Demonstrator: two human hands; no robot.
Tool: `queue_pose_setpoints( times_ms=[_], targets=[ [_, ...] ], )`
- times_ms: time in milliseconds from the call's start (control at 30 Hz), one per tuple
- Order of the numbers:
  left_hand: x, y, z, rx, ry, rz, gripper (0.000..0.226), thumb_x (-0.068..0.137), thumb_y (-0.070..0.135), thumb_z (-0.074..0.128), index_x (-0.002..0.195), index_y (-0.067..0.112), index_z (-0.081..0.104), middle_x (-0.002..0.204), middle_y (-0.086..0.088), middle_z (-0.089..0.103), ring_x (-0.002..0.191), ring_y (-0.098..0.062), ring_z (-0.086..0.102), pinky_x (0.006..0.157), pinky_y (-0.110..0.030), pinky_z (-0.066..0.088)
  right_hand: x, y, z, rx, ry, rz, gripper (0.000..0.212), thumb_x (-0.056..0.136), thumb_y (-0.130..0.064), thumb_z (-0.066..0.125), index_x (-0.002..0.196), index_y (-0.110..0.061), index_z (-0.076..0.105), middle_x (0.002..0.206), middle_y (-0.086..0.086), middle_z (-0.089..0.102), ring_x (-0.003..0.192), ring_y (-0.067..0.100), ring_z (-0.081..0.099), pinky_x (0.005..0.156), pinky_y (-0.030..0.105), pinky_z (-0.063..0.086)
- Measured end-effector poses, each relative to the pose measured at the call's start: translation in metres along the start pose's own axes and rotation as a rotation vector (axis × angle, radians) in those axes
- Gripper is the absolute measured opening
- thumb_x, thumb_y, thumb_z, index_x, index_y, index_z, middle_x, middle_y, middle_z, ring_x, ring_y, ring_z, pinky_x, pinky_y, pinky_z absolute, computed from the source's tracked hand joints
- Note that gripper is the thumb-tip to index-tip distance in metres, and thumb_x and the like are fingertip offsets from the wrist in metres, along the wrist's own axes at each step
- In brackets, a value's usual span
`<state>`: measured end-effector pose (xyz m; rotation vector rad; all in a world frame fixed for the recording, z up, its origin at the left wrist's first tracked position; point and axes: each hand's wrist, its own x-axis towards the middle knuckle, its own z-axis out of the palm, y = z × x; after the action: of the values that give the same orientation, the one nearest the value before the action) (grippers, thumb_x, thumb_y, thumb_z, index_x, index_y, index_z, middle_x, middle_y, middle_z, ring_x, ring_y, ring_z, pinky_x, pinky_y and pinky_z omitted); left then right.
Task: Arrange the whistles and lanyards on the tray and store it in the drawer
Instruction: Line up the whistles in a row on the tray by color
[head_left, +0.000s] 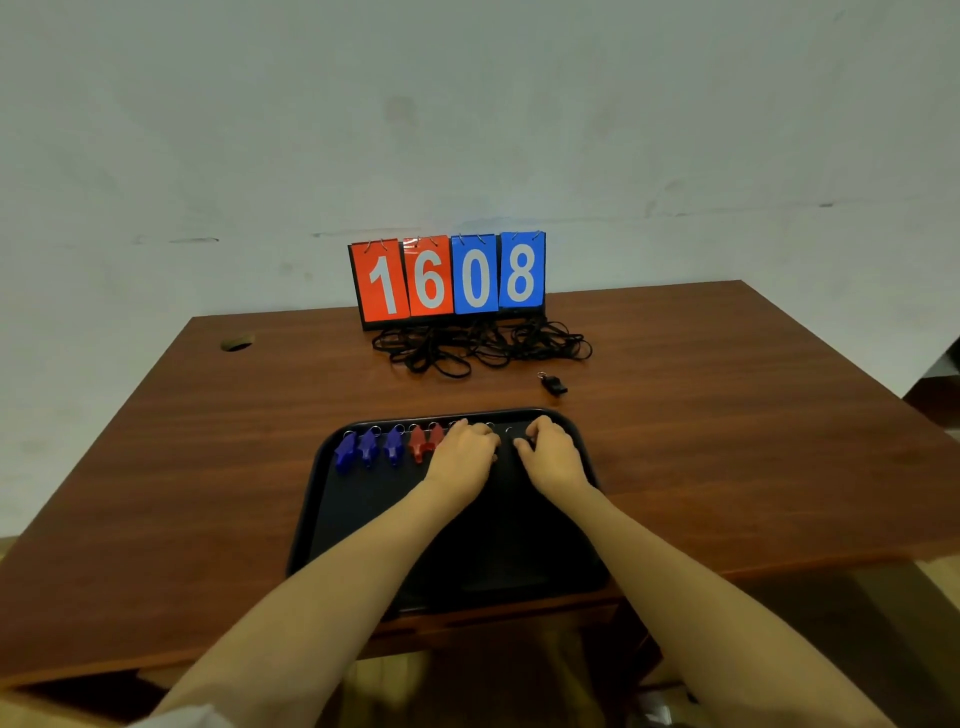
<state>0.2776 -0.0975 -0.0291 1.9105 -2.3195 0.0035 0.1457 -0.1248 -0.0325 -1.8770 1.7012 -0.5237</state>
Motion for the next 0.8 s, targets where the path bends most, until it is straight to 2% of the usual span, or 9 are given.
queue_pose_setpoints(
  times_ms=[100, 267, 400, 467, 567, 633, 733, 800],
  targets=[
    [0.005, -0.009, 0.0, -0.032, 0.003, -0.036, 0.03, 0.093, 0.01, 0.047, 0.118, 0.009, 0.063, 0.124, -0.009, 0.06, 0.118, -0.023, 0.053, 0.115, -0.032, 0.02, 0.008, -0.007, 0.006, -0.007, -0.004, 0.006, 0.016, 0.096, -0.027, 0.052, 0.096, -0.012, 0.044, 0.098, 0.007, 0.054, 0.081, 0.02, 0.05, 0.067, 0.031, 0.04],
    [0.008, -0.013, -0.003, -0.099, -0.012, -0.058, 0.027, 0.09, 0.01, 0.052, 0.115, 0.01, 0.062, 0.12, -0.009, 0.062, 0.114, -0.024, 0.055, 0.112, -0.031, 0.023, 0.016, -0.013, 0.011, 0.001, -0.02, 0.015, 0.026, 0.097, -0.029, 0.05, 0.111, -0.007, 0.05, 0.115, 0.012, 0.053, 0.084, 0.021, 0.05, 0.07, 0.032, 0.042],
    [0.0, -0.014, -0.003, -0.101, 0.016, -0.084, 0.04, 0.091, 0.022, 0.056, 0.129, 0.01, 0.051, 0.132, -0.007, 0.055, 0.124, -0.023, 0.047, 0.11, -0.031, 0.026, 0.015, -0.009, 0.008, -0.016, -0.083, -0.014, 0.03, 0.095, -0.027, 0.052, 0.118, -0.007, 0.05, 0.123, 0.012, 0.046, 0.09, 0.023, 0.051, 0.077, 0.032, 0.043],
    [-0.005, -0.016, -0.002, -0.062, 0.02, -0.094, 0.048, 0.09, 0.03, 0.057, 0.134, 0.013, 0.047, 0.136, -0.004, 0.051, 0.13, -0.021, 0.041, 0.113, -0.032, 0.022, 0.014, -0.006, 0.005, -0.015, -0.111, -0.042, 0.034, 0.092, -0.021, 0.056, 0.122, -0.009, 0.048, 0.126, 0.011, 0.044, 0.09, 0.022, 0.049, 0.077, 0.031, 0.044],
    [-0.012, -0.018, 0.001, 0.016, 0.027, -0.098, 0.048, 0.092, 0.035, 0.053, 0.136, 0.018, 0.046, 0.14, 0.001, 0.049, 0.136, -0.018, 0.034, 0.118, -0.036, 0.01, 0.013, -0.003, 0.003, 0.007, -0.127, -0.081, 0.043, 0.09, -0.013, 0.057, 0.131, -0.013, 0.045, 0.13, 0.009, 0.045, 0.103, 0.025, 0.056, 0.081, 0.031, 0.045],
    [-0.013, -0.017, 0.001, 0.034, 0.035, -0.103, 0.047, 0.093, 0.035, 0.05, 0.138, 0.02, 0.044, 0.142, 0.003, 0.047, 0.138, -0.018, 0.031, 0.119, -0.037, 0.006, 0.014, -0.003, 0.004, 0.007, -0.126, -0.091, 0.043, 0.091, -0.013, 0.058, 0.132, -0.014, 0.045, 0.127, 0.008, 0.05, 0.103, 0.024, 0.056, 0.081, 0.03, 0.045],
    [-0.013, -0.016, -0.001, 0.031, 0.041, -0.101, 0.047, 0.095, 0.034, 0.048, 0.139, 0.021, 0.043, 0.143, 0.003, 0.047, 0.138, -0.019, 0.03, 0.119, -0.038, 0.005, 0.015, -0.004, 0.008, 0.018, -0.12, -0.094, 0.042, 0.091, -0.018, 0.06, 0.13, -0.015, 0.047, 0.121, 0.007, 0.054, 0.092, 0.017, 0.053, 0.075, 0.028, 0.043],
    [-0.013, -0.016, -0.002, 0.023, 0.035, -0.098, 0.046, 0.095, 0.035, 0.047, 0.139, 0.021, 0.043, 0.143, 0.003, 0.047, 0.139, -0.019, 0.03, 0.119, -0.039, 0.005, 0.014, -0.004, 0.008, 0.012, -0.115, -0.107, 0.042, 0.091, -0.018, 0.06, 0.131, -0.015, 0.046, 0.122, 0.007, 0.053, 0.098, 0.02, 0.056, 0.075, 0.026, 0.041]
  ],
)
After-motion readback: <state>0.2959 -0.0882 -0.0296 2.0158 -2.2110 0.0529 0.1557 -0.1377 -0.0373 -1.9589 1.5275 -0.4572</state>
